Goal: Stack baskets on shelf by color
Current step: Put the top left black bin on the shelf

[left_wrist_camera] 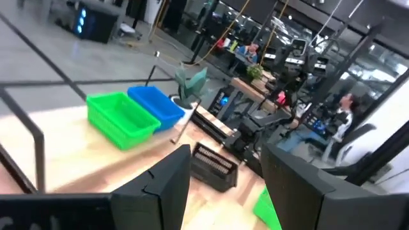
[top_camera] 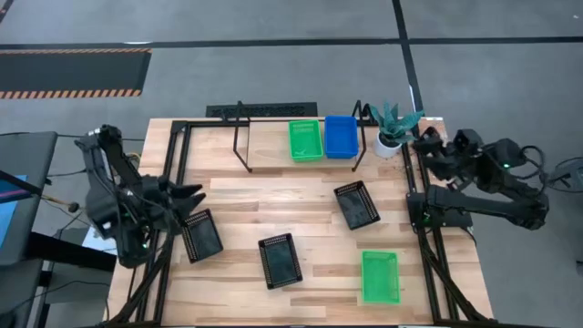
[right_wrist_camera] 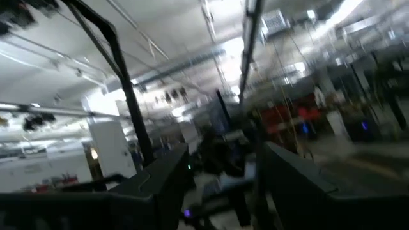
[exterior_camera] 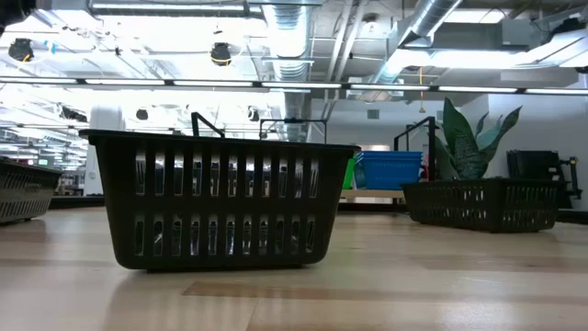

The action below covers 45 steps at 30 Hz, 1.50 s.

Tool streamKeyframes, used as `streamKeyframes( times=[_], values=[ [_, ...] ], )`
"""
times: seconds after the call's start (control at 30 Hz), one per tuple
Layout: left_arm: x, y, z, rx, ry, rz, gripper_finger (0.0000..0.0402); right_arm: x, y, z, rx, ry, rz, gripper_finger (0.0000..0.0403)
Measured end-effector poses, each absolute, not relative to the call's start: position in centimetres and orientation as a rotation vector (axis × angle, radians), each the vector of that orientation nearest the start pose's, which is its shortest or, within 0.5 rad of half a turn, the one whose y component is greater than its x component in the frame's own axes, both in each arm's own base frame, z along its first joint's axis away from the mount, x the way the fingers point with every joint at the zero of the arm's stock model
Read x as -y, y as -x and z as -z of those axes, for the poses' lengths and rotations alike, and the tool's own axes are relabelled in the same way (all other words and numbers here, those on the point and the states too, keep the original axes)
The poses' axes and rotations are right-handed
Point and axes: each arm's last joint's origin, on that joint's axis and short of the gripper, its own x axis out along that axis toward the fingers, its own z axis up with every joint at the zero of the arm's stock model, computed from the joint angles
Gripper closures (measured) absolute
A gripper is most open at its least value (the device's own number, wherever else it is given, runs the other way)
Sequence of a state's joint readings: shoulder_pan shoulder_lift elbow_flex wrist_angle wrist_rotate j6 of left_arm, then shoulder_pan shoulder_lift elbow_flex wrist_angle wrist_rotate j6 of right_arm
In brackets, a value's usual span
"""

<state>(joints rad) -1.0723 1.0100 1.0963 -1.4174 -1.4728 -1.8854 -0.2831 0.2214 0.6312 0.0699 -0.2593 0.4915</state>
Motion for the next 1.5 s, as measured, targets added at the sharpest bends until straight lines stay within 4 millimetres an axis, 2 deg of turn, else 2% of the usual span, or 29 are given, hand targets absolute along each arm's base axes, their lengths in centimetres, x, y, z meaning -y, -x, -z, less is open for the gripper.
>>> streamKeyframes(
  times=[0.17,0.27,0.37,0.47,0.6,0.67,0.73,0.9,1.1,1.23,1.5],
  values=[
    [11.1,-9.8,-33.3,0.147,0.617,-0.508,0.0223,1.0,-5.6,-34.6,0.325,-0.442,-0.03,0.0179],
    [11.1,-10.2,-34.2,0.177,0.646,-0.529,0.0223,1.0,-5.7,-34.7,0.334,-0.432,-0.036,0.0179],
    [10.4,-10.4,-36.5,0.157,0.685,-0.561,0.0223,0.9,-5.3,-35.4,0.409,-0.38,-0.047,0.0179],
    [8.8,-10.2,-39.9,0.141,0.724,-0.59,0.0223,0.8,-4.8,-36.3,0.515,-0.318,-0.05,0.0179],
    [6.7,-9.8,-44.0,0.091,0.718,-0.619,0.0223,0.7,-4.2,-37.2,0.526,-0.244,0.008,0.0179],
    [5.7,-9.7,-45.2,0.064,0.719,-0.634,0.0223,0.8,-4.0,-37.3,0.497,-0.258,0.052,0.0179],
    [5.1,-9.9,-45.5,0.003,0.688,-0.641,0.0223,0.9,-3.9,-37.1,0.438,-0.29,0.094,0.0179],
    [4.1,-10.6,-43.6,-0.21,0.68,-0.708,0.0223,0.7,-3.4,-37.0,0.332,-0.363,0.112,0.0179],
    [4.6,-12.3,-38.6,-0.561,0.781,-0.772,0.0223,0.7,-3.4,-36.8,0.287,-0.334,0.119,0.0179],
    [5.6,-13.5,-35.0,-0.773,0.848,-0.723,0.0223,0.7,-3.3,-36.9,0.29,-0.327,0.128,0.0179],
    [6.9,-14.3,-27.9,-1.082,0.84,-0.617,0.0223,0.8,-3.3,-36.9,0.298,-0.354,0.144,0.0179]
  ],
)
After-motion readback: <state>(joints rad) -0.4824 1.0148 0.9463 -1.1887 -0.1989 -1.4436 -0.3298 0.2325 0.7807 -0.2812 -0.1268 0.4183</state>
